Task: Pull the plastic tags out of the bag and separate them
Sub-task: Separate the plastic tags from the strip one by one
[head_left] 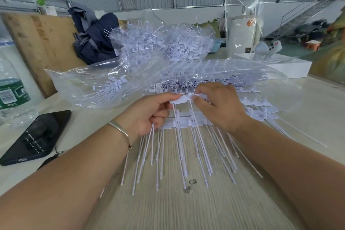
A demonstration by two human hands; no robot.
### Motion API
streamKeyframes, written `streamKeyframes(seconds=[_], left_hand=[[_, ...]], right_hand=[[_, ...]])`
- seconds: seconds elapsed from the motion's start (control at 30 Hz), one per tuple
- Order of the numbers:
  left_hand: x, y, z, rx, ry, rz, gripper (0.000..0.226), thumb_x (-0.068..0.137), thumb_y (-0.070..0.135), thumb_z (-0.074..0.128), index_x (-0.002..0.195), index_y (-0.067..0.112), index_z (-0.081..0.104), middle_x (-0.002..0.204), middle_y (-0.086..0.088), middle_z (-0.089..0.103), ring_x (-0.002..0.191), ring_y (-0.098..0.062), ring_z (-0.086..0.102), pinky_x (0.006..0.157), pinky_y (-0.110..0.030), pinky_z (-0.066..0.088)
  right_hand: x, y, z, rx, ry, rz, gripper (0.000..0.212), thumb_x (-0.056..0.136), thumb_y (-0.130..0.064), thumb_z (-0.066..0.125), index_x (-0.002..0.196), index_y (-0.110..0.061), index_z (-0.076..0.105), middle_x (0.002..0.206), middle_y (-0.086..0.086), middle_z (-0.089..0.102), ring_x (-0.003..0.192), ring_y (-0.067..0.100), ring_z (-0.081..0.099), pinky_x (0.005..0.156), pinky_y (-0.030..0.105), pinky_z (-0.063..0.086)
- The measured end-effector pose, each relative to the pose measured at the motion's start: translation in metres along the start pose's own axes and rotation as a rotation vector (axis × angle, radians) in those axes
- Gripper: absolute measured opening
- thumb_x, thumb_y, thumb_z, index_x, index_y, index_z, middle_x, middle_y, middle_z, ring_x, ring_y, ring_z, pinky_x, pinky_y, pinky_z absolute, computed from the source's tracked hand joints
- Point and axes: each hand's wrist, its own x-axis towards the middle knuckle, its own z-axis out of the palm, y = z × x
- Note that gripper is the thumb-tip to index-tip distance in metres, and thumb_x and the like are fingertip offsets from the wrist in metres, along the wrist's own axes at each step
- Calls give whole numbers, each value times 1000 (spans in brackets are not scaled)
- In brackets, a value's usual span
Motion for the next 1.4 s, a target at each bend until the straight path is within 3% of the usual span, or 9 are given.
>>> streamKeyframes(seconds=[0.3, 0.4, 0.47, 0.67, 0.83, 1.0, 1.1, 1.3, 1.4], left_hand=[[-1, -1, 0, 125, 95, 9, 18, 85, 24, 71, 77, 10, 62, 53, 7, 54, 31, -2, 24, 28, -14, 17], [-4, 1, 2, 81, 34, 6, 14, 88, 21, 66, 91, 8, 70, 64, 5, 59, 33, -1, 22, 28, -13, 17], [-6, 3, 4, 34, -29, 13, 18, 90, 21, 63, 77, 14, 73, 67, 6, 62, 33, 0, 22, 28, -12, 16], [-10, -1, 17, -81, -107, 59, 16, 96, 7, 51, 82, 12, 57, 65, 3, 63, 33, 1, 24, 27, -11, 16], [-6, -1, 14, -66, -39, 34, 15, 95, 0, 50, 87, 11, 57, 44, 9, 43, 32, 1, 22, 26, -11, 15], [-6, -7, 16, -82, -88, -147, 25, 99, 8, 41, 94, 12, 66, 78, -14, 71, 31, 0, 25, 26, -10, 17], [-5, -5, 15, -79, -106, -163, 29, 98, 11, 45, 82, 10, 69, 69, -8, 65, 30, 0, 26, 25, -10, 17], [-5, -4, 12, -29, -94, -168, 26, 98, 12, 39, 102, 2, 63, 58, 0, 54, 31, -2, 25, 26, -12, 16], [-3, -5, 12, 12, -43, -149, 23, 98, 12, 43, 100, 2, 63, 56, -1, 60, 32, -3, 28, 26, -12, 15]], right_hand=[[3, 4, -7, 54, 25, 134, 44, 95, -45, 47, 61, -29, 24, 56, -9, 30, 55, 9, 32, 75, 34, 28], [3, -3, -8, 181, 32, 160, 46, 94, -45, 50, 60, -27, 24, 54, -8, 29, 53, 9, 32, 72, 33, 26], [3, -6, -8, 260, -14, 212, 46, 95, -47, 47, 60, -23, 27, 55, -6, 32, 56, 15, 35, 73, 34, 27], [-1, -11, 2, 234, -176, 176, 40, 99, -45, 32, 69, -19, 32, 61, -6, 35, 72, 21, 40, 86, 42, 35], [0, -10, 10, 69, -132, 58, 42, 94, -56, 36, 65, -26, 29, 60, -8, 38, 66, 19, 43, 69, 34, 28], [-2, -6, 15, -50, -89, 56, 46, 89, -65, 37, 63, -29, 25, 61, -14, 31, 69, 17, 38, 71, 32, 25], [-2, -5, 13, -39, -54, 71, 48, 87, -66, 40, 61, -29, 24, 59, -13, 31, 66, 16, 36, 71, 32, 25], [0, -7, 11, -90, 9, 80, 50, 88, -64, 42, 89, -15, 53, 81, -1, 55, 76, 19, 45, 79, 35, 34], [-1, -6, 8, -13, 26, 60, 44, 90, -57, 48, 88, -14, 52, 79, -1, 54, 77, 20, 48, 74, 33, 34]])
